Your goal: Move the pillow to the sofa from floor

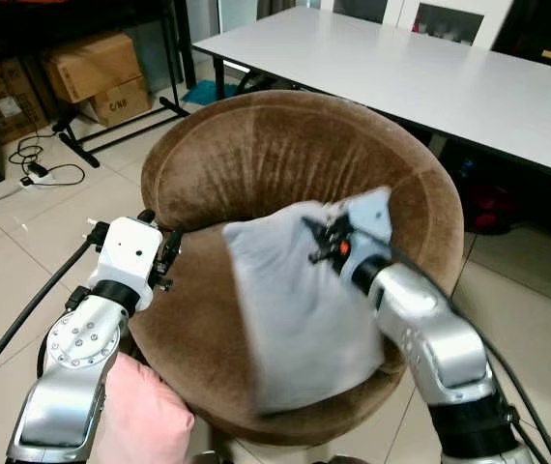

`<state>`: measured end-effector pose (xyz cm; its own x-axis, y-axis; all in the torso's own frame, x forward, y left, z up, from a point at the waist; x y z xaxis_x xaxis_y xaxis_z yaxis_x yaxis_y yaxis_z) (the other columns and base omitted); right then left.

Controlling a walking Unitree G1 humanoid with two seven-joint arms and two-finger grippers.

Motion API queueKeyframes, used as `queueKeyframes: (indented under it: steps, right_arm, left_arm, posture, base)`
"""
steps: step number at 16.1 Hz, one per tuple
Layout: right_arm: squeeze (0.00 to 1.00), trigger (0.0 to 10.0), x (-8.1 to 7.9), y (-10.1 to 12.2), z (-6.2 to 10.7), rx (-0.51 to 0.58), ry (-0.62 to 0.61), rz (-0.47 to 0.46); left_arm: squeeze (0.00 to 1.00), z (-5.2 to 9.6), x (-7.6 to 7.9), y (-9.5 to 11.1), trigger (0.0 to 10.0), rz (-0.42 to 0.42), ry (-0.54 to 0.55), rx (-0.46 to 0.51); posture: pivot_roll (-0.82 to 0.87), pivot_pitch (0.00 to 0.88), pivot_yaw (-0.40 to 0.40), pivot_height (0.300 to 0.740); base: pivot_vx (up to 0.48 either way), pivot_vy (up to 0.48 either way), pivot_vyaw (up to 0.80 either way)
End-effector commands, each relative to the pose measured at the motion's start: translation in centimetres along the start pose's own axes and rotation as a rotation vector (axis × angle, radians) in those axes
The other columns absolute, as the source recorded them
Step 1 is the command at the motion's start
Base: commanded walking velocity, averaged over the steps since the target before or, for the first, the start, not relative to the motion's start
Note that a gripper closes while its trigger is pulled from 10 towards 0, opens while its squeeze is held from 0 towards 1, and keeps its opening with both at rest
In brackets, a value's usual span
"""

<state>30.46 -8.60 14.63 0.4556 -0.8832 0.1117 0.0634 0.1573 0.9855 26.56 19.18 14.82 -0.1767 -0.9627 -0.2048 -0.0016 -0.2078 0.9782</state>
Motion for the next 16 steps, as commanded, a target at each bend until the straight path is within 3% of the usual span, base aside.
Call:
queueKeyframes:
  steps: [1,3,5,7,10,16]
  right_arm:
    - [0.0,10.0,0.9,1.4,-0.1,0.063,-0.044,-0.007]
    - [0.0,10.0,2.3,2.2,0.6,0.126,-0.12,-0.049]
    - [0.0,10.0,2.7,2.3,0.8,0.139,-0.154,-0.048]
    - [0.0,10.0,3.6,2.3,1.4,0.155,-0.232,-0.076]
    - [0.0,10.0,3.8,2.4,1.3,0.153,-0.266,-0.062]
    - [0.0,10.0,4.3,2.9,0.9,0.158,-0.302,-0.008]
  left_arm:
    - [0.0,0.0,0.0,-0.3,10.0,-0.011,-0.014,-0.017]
    - [0.0,0.1,0.0,-0.2,10.0,-0.015,-0.002,-0.011]
    - [0.0,-0.1,-0.1,-0.1,10.0,0.0,0.006,-0.014]
    - [0.0,-0.2,-0.3,0.3,10.0,0.034,0.003,0.009]
    - [0.0,-0.3,-0.3,0.4,10.0,0.027,0.002,0.011]
    - [0.0,-0.4,-0.5,0.2,10.0,-0.005,0.022,0.007]
  posture:
    - [-0.02,0.0,-0.008,0.74]
    - [-0.01,0.0,-0.011,0.74]
    - [-0.01,0.0,-0.011,0.74]
    - [-0.02,0.0,-0.008,0.74]
    - [-0.02,0.0,-0.005,0.74]
    - [-0.01,0.0,-0.014,0.74]
  base:
    - [0.0,0.0,0.0]
    - [0.0,0.0,0.0]
    - [0.0,0.0,0.0]
    - [0.142,0.0,0.75]
    - [0.301,0.0,0.67]
    - [0.141,0.0,0.0]
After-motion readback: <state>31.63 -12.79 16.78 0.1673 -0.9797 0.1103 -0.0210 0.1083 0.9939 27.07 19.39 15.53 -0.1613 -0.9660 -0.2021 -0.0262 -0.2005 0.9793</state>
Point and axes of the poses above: a point about 5 cm out from each wrist's last joint towards the gripper, its own z axis pointing back from the gripper into the wrist, its own y axis along the axis of the wrist's last joint, x = y × z, the point moved 1 cm from there along -z, pointing out of the wrist towards the gripper, and after that the axes turned 10 degrees about z, right-handed, at the moved point
